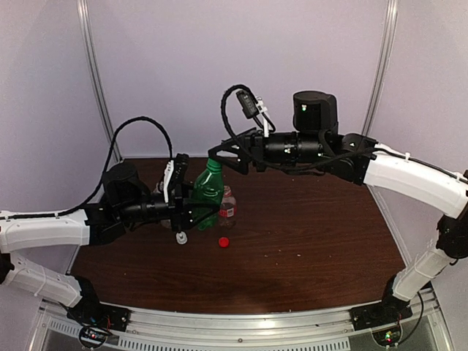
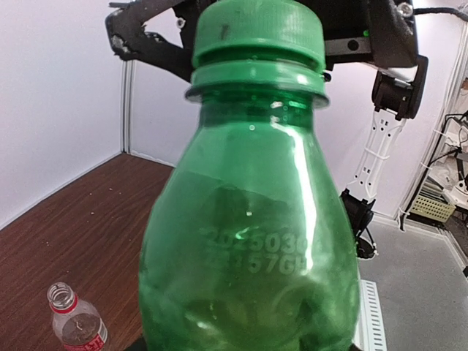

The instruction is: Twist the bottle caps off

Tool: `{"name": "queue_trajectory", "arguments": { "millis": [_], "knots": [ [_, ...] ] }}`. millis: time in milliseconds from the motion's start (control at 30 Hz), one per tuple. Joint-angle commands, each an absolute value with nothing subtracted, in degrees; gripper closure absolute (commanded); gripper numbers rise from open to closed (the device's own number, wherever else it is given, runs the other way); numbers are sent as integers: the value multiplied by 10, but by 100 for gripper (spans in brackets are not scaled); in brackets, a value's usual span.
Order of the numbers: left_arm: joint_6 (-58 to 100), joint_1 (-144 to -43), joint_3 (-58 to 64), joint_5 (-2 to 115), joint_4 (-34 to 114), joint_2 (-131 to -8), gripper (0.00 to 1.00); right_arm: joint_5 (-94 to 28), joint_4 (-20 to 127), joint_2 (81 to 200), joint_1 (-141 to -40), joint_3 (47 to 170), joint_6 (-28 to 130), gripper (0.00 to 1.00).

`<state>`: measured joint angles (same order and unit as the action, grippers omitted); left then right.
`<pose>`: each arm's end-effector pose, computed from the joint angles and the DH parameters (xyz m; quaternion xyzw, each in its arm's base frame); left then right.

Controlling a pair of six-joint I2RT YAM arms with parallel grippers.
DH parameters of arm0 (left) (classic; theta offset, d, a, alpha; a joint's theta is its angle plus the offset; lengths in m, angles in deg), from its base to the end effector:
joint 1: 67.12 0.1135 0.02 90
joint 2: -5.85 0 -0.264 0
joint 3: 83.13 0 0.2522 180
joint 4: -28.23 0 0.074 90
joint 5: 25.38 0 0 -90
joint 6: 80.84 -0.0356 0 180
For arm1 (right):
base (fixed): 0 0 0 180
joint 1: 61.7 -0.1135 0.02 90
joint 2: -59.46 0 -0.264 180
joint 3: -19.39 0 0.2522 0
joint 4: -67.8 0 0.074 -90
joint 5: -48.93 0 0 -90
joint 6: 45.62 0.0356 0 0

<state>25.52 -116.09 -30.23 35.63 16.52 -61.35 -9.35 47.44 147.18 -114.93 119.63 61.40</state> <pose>0.1623 -0.2128 0.2898 0.3625 0.6232 -0.5134 0.4655 0.1999 0.2988 0.4177 -0.3960 0.6334 0.5322 0.3985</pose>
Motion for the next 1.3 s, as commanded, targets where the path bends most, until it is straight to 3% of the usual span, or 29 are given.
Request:
{"name": "queue_trajectory", "arguments": {
  "millis": [0,300,600,800,967,1100,1267],
  "knots": [
    [246,-1163,-280,371,152,-617,75,-153,475,1487,-1166,1219,642,21],
    [244,-1163,-282,375,153,-614,75,-142,478,1499,-1173,1216,641,38],
    [243,-1163,-285,381,154,-609,75,-102,505,1498,-1173,1205,641,80],
    [241,-1163,-285,373,153,-609,75,-55,509,1497,-1164,1199,583,100],
    [240,-1163,-292,326,141,-603,75,123,451,1519,-1136,1232,432,100],
    [239,-1163,-299,274,131,-597,76,265,334,1567,-1118,1300,278,88],
    [237,-1163,-303,266,133,-590,76,279,207,1618,-1102,1384,207,79]
  ]
}}
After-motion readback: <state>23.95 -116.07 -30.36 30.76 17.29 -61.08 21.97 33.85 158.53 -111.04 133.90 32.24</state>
